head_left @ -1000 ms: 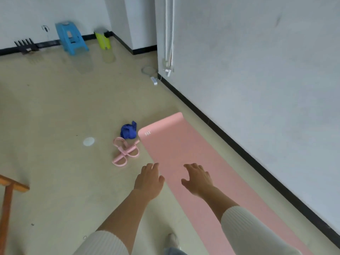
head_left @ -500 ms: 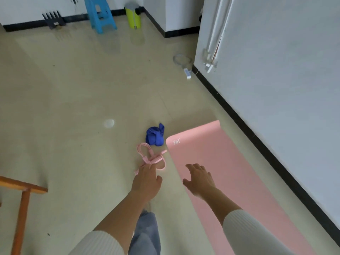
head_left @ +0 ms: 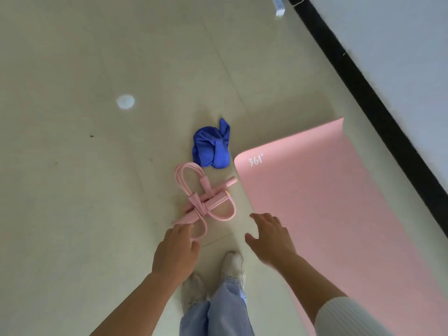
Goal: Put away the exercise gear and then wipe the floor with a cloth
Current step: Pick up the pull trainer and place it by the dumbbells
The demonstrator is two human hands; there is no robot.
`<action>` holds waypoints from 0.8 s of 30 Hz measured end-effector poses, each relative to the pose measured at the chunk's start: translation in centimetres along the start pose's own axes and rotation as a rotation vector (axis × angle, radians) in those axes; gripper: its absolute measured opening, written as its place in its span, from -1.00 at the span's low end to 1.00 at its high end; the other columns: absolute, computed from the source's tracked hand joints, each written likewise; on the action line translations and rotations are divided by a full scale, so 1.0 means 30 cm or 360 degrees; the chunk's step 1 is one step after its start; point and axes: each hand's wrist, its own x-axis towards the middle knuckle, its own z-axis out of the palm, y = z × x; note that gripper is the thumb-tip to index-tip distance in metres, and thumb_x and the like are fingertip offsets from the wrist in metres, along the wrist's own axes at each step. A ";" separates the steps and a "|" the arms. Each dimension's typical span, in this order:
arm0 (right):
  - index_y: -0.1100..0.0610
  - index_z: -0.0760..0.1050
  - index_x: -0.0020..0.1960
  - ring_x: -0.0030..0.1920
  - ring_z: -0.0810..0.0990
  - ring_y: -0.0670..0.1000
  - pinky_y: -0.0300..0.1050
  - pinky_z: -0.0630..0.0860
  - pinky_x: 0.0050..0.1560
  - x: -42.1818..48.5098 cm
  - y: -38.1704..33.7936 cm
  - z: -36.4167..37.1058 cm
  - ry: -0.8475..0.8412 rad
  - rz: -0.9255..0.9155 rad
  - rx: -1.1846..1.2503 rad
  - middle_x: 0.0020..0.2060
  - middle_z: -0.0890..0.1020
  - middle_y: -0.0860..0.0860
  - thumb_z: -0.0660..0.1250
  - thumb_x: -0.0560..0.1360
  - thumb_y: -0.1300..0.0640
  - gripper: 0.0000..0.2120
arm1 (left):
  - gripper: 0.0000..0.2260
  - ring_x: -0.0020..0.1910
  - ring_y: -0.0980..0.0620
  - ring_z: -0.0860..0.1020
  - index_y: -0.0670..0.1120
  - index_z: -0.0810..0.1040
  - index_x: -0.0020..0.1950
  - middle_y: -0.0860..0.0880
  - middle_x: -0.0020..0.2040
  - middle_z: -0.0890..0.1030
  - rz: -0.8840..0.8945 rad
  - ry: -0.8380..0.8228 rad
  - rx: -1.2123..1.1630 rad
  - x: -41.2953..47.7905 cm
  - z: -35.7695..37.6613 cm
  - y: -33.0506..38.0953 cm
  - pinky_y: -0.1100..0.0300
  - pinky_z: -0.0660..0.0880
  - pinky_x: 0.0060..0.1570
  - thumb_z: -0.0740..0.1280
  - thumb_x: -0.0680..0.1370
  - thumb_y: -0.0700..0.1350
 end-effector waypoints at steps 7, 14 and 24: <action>0.02 0.21 0.47 0.36 0.29 0.09 0.01 0.30 0.28 0.629 0.095 0.328 -0.0016 -0.0073 -0.0154 0.40 0.34 0.03 0.17 0.58 -0.02 -0.52 | -0.67 0.18 0.03 0.43 -0.09 0.43 0.31 -0.02 0.22 0.50 -0.0129 0.0000 -0.0115 0.485 0.456 -0.209 0.18 0.43 0.04 0.20 0.58 -0.02; -0.01 0.17 0.48 0.41 0.19 0.09 -0.02 0.26 0.25 1.083 0.147 0.474 0.0159 -0.0305 -0.0621 0.45 0.22 0.01 0.20 0.55 0.19 -0.47 | -0.49 0.21 0.00 0.46 -0.09 0.43 0.30 0.00 0.24 0.50 -0.0212 0.0188 -0.0024 0.710 0.737 -0.343 0.08 0.40 0.16 0.39 0.44 0.12; -0.09 0.32 0.34 0.15 0.31 0.11 -0.10 0.30 -0.02 1.173 0.140 0.478 0.0129 -0.0417 -0.0927 0.16 0.36 0.00 0.31 0.51 0.16 -0.56 | -0.54 -0.01 0.02 0.48 -0.04 0.51 0.16 0.05 0.00 0.56 -0.0172 0.0249 -0.0335 0.755 0.739 -0.369 0.20 0.42 -0.14 0.47 0.37 0.14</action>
